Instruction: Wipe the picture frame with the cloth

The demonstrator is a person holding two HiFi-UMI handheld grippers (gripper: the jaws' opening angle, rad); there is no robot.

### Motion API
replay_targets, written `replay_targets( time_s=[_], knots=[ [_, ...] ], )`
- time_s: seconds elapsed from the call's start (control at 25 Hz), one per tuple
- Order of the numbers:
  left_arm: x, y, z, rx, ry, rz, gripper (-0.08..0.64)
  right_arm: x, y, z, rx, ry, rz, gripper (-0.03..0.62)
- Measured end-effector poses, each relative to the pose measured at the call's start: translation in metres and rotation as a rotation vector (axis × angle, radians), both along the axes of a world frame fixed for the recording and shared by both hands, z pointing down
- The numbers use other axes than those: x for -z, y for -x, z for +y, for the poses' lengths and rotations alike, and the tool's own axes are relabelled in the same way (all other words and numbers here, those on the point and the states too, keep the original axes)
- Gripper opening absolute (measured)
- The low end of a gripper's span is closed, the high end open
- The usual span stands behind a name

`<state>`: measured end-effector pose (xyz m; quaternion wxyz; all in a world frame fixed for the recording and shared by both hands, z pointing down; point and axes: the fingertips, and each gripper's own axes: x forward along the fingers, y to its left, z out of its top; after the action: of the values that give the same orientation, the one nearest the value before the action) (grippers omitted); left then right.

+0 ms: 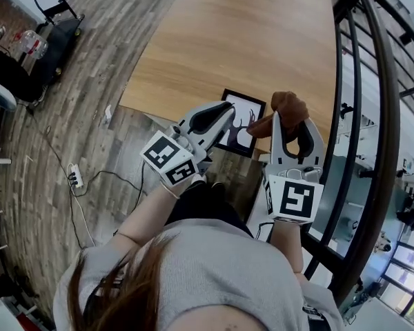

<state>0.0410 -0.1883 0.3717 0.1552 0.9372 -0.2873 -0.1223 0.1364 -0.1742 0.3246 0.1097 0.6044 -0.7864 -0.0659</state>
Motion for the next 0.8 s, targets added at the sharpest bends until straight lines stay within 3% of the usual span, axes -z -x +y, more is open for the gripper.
replay_targets(
  time_s=[0.08,0.2,0.36,0.48,0.8],
  knots=[
    [0.024,-0.01,0.0,0.082,-0.108,-0.081,0.008,0.008,-0.001,0.001,-0.009,-0.022,-0.018,0.133],
    [0.048,-0.021,0.002,0.178,-0.22,-0.15,0.008,0.018,-0.002,0.002,-0.018,-0.049,-0.048,0.133],
    [0.082,-0.023,0.001,0.326,-0.339,-0.111,0.006,0.023,-0.001,0.001,-0.014,-0.071,-0.089,0.133],
    [0.088,-0.018,0.003,0.38,-0.349,-0.115,0.006,0.027,0.003,0.004,-0.017,-0.092,-0.103,0.133],
    [0.079,0.005,0.039,0.354,-0.283,-0.153,0.007,0.043,0.024,0.051,-0.029,-0.136,-0.094,0.133]
  ],
)
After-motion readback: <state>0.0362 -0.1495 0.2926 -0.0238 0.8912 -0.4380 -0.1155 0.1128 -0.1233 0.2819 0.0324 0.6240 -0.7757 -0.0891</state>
